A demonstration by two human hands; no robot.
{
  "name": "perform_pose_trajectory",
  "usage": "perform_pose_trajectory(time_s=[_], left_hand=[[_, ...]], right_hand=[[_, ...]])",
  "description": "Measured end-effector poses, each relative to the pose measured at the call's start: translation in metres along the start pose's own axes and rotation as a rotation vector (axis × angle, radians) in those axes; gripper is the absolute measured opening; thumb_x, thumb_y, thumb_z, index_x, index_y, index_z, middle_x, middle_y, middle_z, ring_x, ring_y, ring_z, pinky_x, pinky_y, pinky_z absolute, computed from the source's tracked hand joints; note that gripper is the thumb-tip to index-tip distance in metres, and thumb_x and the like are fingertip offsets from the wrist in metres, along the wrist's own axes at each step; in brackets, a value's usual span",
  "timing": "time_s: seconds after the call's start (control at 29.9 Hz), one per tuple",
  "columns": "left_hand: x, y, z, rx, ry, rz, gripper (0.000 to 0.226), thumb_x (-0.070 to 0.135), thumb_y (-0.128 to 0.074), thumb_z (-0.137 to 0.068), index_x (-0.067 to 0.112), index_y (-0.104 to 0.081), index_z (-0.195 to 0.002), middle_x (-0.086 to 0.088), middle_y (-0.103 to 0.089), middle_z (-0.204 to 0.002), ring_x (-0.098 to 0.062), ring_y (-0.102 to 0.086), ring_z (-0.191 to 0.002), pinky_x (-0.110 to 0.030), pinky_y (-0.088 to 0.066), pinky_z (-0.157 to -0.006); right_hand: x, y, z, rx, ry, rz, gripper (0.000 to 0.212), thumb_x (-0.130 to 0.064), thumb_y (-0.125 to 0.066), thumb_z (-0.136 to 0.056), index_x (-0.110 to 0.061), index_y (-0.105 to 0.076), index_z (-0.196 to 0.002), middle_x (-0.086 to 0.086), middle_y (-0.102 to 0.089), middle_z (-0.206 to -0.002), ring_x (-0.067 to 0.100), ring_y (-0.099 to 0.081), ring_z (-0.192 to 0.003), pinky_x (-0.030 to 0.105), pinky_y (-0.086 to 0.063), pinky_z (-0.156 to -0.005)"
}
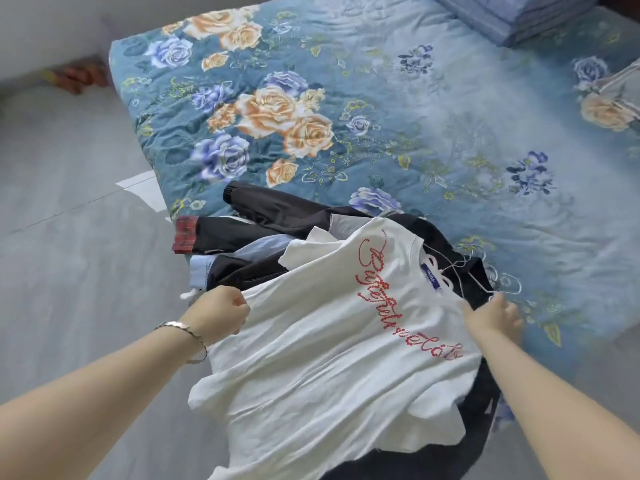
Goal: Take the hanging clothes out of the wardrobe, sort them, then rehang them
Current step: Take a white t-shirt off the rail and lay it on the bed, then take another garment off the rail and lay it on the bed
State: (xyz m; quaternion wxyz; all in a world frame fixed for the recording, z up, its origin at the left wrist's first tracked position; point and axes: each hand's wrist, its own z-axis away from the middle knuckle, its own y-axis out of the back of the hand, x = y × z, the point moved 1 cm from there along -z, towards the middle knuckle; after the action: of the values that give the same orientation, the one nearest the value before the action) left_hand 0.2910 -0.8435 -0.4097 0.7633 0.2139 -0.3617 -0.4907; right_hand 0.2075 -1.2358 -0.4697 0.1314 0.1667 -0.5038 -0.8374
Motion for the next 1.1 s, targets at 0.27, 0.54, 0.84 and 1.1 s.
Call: perform_pose_trajectory(time_s=[0.27,0.54,0.84,1.1], left_hand=[[-0.075,0.054,0.04,0.039,0.074,-0.015,0.016,0.015,-0.045,-0.084,0.013,-0.056,-0.072,-0.007,-0.065,-0.081,-0.025,-0.061,-0.076,-0.031,-0.049,-0.07],[-0.237,0.155,0.111,0.161,0.295,0.171,0.018,0.013,-0.045,-0.085,0.015,-0.048,-0.067,-0.003,-0.059,-0.068,-0.021,-0.055,-0.062,-0.021,-0.034,-0.052],[-0.457,0.32,0.252,0.529,0.466,0.333,0.022,0.016,-0.045,-0.085,0.017,-0.049,-0.063,-0.007,-0.07,-0.079,-0.022,-0.065,-0.069,-0.023,-0.046,-0.062],[-0.597,0.395,0.403,0.875,0.786,0.339,0.026,0.019,-0.042,-0.089,0.006,-0.063,-0.096,-0.012,-0.066,-0.101,-0.027,-0.061,-0.089,-0.026,-0.042,-0.071]], right_hand=[[-0.153,-0.041,0.153,-0.537,0.747,0.288,0.034,-0.017,-0.047,-0.092,-0.012,-0.056,-0.125,0.005,-0.057,-0.129,0.023,-0.051,-0.121,0.022,-0.038,-0.092],[-0.302,-0.065,0.399,-0.626,1.269,0.654,0.024,-0.018,-0.046,-0.092,-0.007,-0.064,-0.081,0.015,-0.062,-0.096,0.027,-0.054,-0.087,0.027,-0.04,-0.073],[-0.425,-0.083,0.735,-0.358,1.817,0.962,0.038,-0.015,-0.04,-0.094,-0.005,-0.054,-0.128,0.015,-0.053,-0.131,0.032,-0.052,-0.119,0.034,-0.044,-0.097],[-0.453,-0.113,1.008,-0.21,2.338,1.044,0.035,-0.011,-0.041,-0.094,-0.002,-0.056,-0.124,0.015,-0.054,-0.129,0.032,-0.054,-0.116,0.035,-0.046,-0.096]])
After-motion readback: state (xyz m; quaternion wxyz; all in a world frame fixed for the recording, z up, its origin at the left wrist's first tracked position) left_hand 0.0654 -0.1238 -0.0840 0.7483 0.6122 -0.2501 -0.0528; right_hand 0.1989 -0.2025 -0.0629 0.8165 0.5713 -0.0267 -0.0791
